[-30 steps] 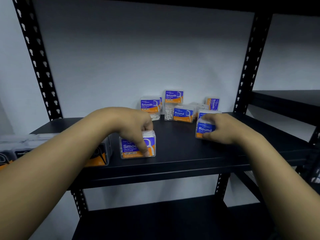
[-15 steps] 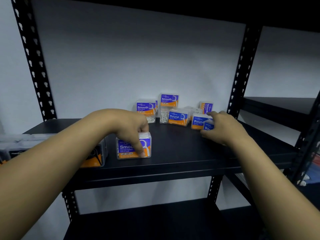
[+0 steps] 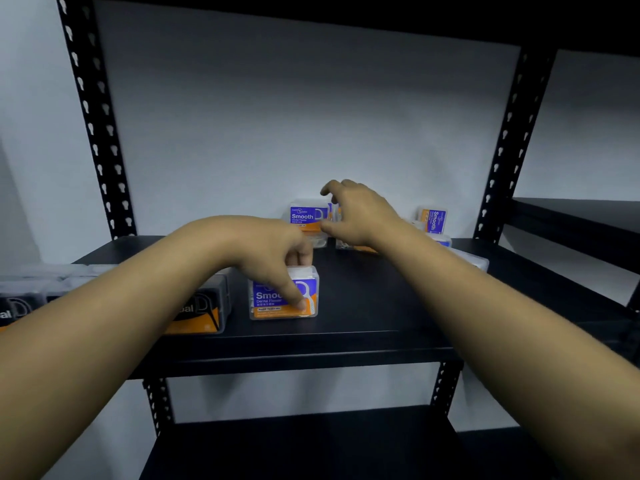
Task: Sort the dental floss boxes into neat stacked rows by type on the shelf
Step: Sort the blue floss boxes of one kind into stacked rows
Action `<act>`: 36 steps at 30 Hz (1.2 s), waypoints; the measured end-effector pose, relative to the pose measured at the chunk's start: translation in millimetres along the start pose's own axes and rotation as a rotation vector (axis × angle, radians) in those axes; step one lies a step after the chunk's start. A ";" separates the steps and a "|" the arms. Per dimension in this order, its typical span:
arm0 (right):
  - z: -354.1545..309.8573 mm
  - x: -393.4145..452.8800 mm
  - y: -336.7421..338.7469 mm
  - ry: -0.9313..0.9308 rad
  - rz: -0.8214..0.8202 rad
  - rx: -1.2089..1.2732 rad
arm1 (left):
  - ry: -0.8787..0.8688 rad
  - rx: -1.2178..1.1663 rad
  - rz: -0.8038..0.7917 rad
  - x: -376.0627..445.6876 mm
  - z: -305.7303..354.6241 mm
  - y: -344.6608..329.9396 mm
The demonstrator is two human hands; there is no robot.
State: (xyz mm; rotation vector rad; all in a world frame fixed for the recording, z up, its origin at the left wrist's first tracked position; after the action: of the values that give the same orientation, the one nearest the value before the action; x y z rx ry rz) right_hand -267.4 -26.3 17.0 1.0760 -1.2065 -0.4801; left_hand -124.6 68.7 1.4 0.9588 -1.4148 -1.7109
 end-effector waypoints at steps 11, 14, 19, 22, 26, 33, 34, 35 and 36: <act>-3.1 58.5 -53.5 0.091 -0.129 -0.069 | -0.097 -0.145 0.152 -8.9 -2.6 1.9; 0.3 58.3 -65.6 0.084 -0.123 -0.038 | -0.125 -0.151 0.189 -13.1 -2.4 -2.8; 2.7 59.3 -72.2 0.077 -0.050 -0.083 | -0.138 -0.138 0.232 -15.2 -2.1 -5.1; 4.8 60.2 -72.8 0.078 -0.040 -0.070 | -0.140 -0.128 0.257 -16.0 -2.4 -6.3; 8.0 58.4 -68.3 0.095 -0.063 0.005 | -0.139 -0.126 0.300 -18.6 -4.6 -9.2; 1.7 25.1 -10.2 0.228 0.056 0.206 | -0.133 -0.126 0.324 -23.3 -4.4 -11.7; 1.6 15.6 -1.5 0.249 0.082 0.236 | -0.131 -0.121 0.331 -23.8 -4.3 -11.8; 1.8 4.7 6.3 0.263 0.106 0.260 | -0.128 -0.117 0.342 -24.6 -4.3 -12.0; 2.8 -6.7 11.8 0.270 0.123 0.281 | -0.124 -0.115 0.354 -25.4 -4.3 -12.2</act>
State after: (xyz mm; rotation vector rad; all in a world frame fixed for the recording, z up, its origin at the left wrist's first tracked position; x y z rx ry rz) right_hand -274.9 -16.8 23.7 1.2524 -1.1110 -0.0660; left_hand -109.5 90.7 -8.6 0.5103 -1.4477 -1.5837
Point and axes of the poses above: each hand's wrist, its own x-axis towards the middle knuckle, its own y-axis out of the back of the hand, z = x × y, the point moved 5 cm from there along x, towards the middle knuckle, and after that the axes turned 3 degrees about -x, right-handed, at the moved point
